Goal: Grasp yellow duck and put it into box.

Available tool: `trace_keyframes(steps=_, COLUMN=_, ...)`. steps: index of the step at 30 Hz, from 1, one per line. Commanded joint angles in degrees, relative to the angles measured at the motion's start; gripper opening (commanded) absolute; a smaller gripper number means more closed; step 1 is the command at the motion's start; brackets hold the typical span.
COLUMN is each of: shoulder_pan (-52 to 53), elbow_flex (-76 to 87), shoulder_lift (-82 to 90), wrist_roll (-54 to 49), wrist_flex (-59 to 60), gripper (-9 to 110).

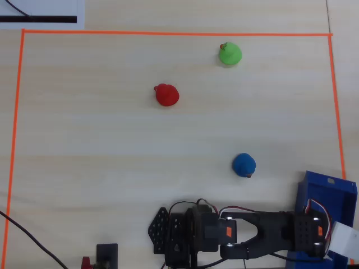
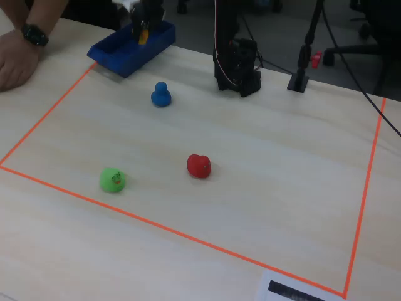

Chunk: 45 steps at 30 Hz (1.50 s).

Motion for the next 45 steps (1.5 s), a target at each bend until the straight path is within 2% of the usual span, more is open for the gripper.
trace_keyframes(steps=1, shoulder_pan=1.14, elbow_flex=0.0, shoulder_lift=-1.49, wrist_roll=-1.67, wrist_flex=-3.6, gripper=3)
trace_keyframes(steps=4, shoulder_pan=1.41, elbow_flex=-0.18, shoulder_lift=-2.29, wrist_roll=-1.32, wrist_flex=-4.92, gripper=21)
trace_keyframes(steps=5, shoulder_pan=1.49, elbow_flex=-0.18, shoulder_lift=-2.37, wrist_roll=-1.05, wrist_flex=-5.36, gripper=24)
trace_keyframes(steps=15, shoulder_pan=0.88, elbow_flex=-10.28, shoulder_lift=-5.8, wrist_roll=6.33, wrist_flex=-1.93, gripper=30)
trace_keyframes(steps=23, shoulder_pan=-1.41, elbow_flex=-23.29, shoulder_lift=-5.19, wrist_roll=15.64, wrist_flex=4.22, gripper=29)
trace_keyframes(steps=28, shoulder_pan=-6.5, elbow_flex=-31.55, shoulder_lift=0.35, wrist_roll=23.03, wrist_flex=10.37, gripper=14)
trace_keyframes(steps=30, shoulder_pan=-9.58, elbow_flex=-32.78, shoulder_lift=4.31, wrist_roll=25.84, wrist_flex=12.48, gripper=11)
trace_keyframes(steps=35, shoulder_pan=-20.92, elbow_flex=-31.82, shoulder_lift=16.52, wrist_roll=29.27, wrist_flex=16.0, gripper=12)
trace_keyframes(steps=41, shoulder_pan=-39.9, elbow_flex=-27.16, shoulder_lift=29.18, wrist_roll=26.81, wrist_flex=22.68, gripper=4)
trace_keyframes(steps=45, shoulder_pan=-55.11, elbow_flex=-19.6, shoulder_lift=36.21, wrist_roll=20.04, wrist_flex=29.53, gripper=0)
